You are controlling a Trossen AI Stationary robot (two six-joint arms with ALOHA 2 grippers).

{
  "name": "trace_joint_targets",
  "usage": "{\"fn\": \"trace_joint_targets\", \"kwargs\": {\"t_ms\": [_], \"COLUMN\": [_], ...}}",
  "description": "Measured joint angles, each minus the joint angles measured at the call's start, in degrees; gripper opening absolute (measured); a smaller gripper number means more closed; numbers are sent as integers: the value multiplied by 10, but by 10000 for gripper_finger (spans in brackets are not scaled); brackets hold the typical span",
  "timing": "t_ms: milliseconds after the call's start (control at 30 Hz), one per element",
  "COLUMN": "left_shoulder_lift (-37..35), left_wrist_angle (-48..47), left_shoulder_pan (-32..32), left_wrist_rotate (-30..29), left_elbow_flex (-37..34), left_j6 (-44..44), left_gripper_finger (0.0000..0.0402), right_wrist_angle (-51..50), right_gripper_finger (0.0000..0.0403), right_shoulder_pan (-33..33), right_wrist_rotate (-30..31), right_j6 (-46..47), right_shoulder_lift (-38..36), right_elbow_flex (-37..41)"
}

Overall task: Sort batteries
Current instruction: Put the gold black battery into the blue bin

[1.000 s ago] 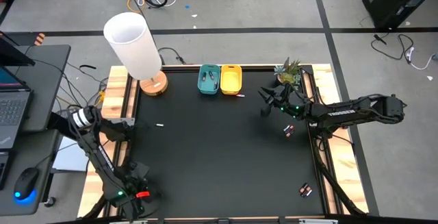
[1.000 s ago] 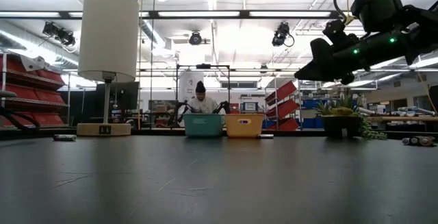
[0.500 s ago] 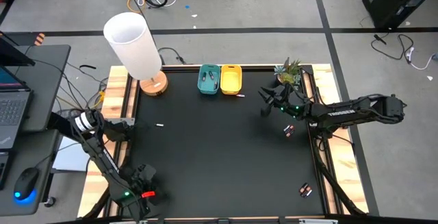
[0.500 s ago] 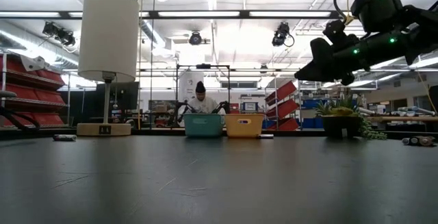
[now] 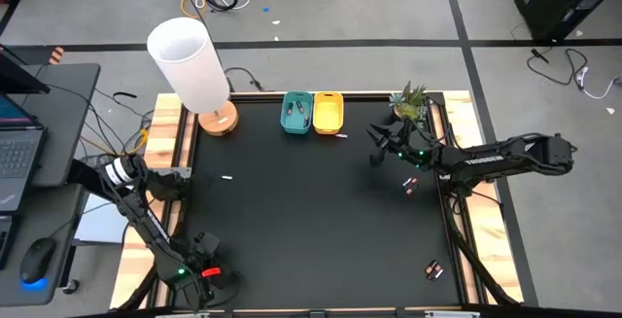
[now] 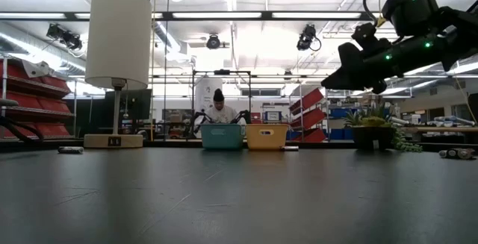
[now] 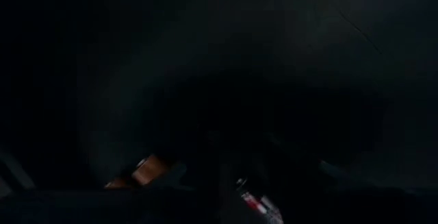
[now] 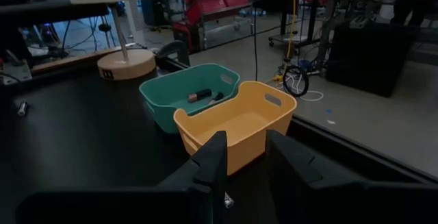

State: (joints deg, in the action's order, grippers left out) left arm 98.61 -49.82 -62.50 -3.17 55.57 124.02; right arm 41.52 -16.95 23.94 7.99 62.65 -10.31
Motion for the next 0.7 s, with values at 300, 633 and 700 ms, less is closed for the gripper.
{"fn": "trace_joint_targets", "kwargs": {"t_ms": [300, 633, 700], "left_shoulder_lift": [-8, -10, -10], "left_wrist_angle": [-106, -154, -131], "left_shoulder_pan": [6, 0, 0], "left_wrist_rotate": [8, 113, 101], "left_elbow_flex": [33, 73, 72], "left_j6": [-40, -299, -324], "left_gripper_finger": [129, 129, 131], "right_wrist_angle": [0, 1, 2], "right_gripper_finger": [87, 87, 87], "right_shoulder_pan": [0, 0, 0], "right_wrist_rotate": [0, 0, 0], "right_j6": [0, -1, -1], "right_shoulder_lift": [0, 0, 0], "right_elbow_flex": [0, 0, 0]}}
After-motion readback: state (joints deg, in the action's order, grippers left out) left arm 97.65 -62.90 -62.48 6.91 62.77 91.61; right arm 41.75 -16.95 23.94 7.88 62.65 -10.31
